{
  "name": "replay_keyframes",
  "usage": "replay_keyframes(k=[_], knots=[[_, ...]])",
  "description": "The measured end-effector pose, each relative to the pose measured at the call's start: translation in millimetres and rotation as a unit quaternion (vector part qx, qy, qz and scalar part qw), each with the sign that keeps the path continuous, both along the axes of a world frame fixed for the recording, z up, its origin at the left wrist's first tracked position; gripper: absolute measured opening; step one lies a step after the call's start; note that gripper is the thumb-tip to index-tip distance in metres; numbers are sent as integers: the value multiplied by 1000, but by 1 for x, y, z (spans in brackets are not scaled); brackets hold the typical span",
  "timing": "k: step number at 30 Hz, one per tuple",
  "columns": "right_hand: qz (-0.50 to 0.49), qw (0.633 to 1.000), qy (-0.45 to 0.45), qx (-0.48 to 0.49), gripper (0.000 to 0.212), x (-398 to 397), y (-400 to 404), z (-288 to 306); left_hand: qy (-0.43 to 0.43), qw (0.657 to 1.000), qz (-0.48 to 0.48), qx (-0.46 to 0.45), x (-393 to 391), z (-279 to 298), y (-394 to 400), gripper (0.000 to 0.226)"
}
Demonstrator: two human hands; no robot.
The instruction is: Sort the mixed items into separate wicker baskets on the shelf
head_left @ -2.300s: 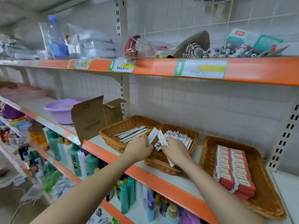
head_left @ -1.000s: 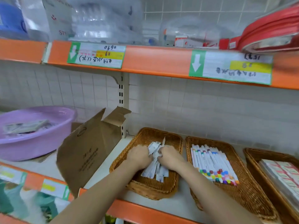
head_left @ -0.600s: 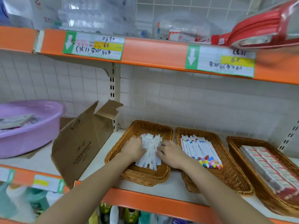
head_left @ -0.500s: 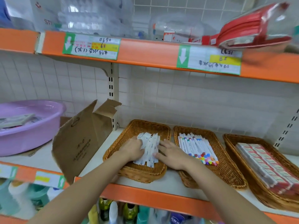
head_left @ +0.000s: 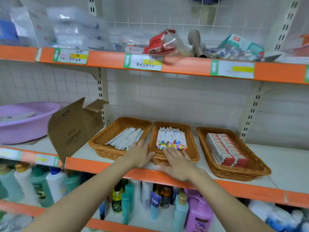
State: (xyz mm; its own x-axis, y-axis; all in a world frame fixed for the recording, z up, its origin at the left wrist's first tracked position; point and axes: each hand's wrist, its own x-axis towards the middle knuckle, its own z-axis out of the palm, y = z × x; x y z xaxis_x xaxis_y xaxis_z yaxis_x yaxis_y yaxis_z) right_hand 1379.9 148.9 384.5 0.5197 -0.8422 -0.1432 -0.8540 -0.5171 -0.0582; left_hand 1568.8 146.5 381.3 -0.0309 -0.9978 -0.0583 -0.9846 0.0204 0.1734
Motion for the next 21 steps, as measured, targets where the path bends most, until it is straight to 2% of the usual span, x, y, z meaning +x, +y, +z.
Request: replay_keyframes(k=[2, 5, 8, 14, 21], knots=[[-5, 1000, 3, -9, 81, -23, 12, -5, -35, 999, 10, -2, -21, -5, 14, 74], [-13, 1000, 4, -21, 80, -58, 31, -12, -23, 999, 33, 11, -58, -3, 40, 76], [-19, 999, 4, -29, 77, -97, 48, -14, -55, 998, 40, -1, -92, 0, 53, 78], [-48, 996, -32, -67, 75, -160, 54, 0, -69, 996, -49, -22, -159, 14, 42, 74], [-102, 992, -45, -62, 73, -226, 39, 3, -33, 989, -134, -51, -243, 18, 7, 73]])
